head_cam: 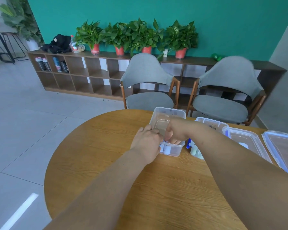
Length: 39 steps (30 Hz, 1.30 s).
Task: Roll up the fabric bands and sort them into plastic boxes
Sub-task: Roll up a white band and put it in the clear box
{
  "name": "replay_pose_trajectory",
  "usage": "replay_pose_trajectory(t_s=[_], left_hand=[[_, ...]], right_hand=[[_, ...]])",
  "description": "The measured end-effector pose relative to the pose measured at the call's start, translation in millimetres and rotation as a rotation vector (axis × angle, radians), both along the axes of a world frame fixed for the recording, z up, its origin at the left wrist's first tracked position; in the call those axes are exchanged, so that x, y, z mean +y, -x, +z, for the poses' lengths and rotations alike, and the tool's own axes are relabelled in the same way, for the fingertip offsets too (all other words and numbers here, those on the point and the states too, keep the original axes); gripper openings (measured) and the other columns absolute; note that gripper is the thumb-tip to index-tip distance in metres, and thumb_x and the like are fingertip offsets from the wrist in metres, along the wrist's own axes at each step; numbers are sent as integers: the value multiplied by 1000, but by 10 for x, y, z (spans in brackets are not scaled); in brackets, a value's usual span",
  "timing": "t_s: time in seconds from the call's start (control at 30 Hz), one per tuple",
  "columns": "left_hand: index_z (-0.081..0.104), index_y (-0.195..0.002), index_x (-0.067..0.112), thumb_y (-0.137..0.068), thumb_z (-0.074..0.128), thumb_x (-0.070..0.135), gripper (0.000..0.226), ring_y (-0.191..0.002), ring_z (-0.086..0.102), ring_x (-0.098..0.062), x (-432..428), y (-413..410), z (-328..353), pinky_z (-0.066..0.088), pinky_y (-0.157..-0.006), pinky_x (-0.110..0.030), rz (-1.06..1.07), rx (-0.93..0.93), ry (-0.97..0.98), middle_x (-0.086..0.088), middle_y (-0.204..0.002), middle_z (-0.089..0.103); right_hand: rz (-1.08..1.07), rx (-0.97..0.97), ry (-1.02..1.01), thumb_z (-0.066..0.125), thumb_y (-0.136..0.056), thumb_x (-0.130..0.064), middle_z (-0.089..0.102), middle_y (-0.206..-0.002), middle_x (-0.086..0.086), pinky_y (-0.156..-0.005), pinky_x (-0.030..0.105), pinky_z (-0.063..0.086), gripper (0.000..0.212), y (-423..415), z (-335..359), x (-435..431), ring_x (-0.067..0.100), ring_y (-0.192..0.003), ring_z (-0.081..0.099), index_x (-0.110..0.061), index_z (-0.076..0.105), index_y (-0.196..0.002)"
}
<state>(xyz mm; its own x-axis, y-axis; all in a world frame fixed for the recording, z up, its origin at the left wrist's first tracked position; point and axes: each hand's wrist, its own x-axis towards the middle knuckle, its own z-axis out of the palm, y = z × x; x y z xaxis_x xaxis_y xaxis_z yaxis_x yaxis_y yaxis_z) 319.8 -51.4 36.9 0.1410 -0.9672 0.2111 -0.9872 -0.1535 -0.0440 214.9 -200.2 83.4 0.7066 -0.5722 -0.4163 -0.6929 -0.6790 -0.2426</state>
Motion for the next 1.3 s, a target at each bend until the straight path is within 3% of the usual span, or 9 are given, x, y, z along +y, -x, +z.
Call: replay_pose_trajectory(t_s=[0.2,0.73,1.17,1.3], left_hand=[[71,-123,29,-97,67,31,27,-114,47,-20,-3,21,-14,43,-99,-38,13,6,-2,10,-118,64],[73,-120,30,-94,71,28,26,-115,51,-21,-44,-5,93,45,-98,-38,30,38,-42,6,-117,67],[72,-125,29,-94,73,29,31,-119,51,-21,-20,4,145,45,-103,-40,46,68,-32,6,-123,67],[72,-125,28,-95,72,28,30,-117,51,-22,2,10,187,46,-101,-40,43,71,-23,5,-122,67]], right_hand=[[-38,-65,60,80,-82,-2,78,-95,0,-82,35,65,28,-24,-41,59,16,-83,77,-26,74,-96],[-63,-72,73,79,-86,-4,75,-101,3,-81,33,65,25,39,34,125,17,-85,76,-24,73,-100],[-122,-58,113,73,-91,-2,72,-106,8,-92,38,61,26,5,67,206,25,-93,72,-17,72,-112],[-125,-38,161,73,-90,-3,68,-116,9,-97,37,58,30,1,100,236,28,-102,68,-16,71,-116]])
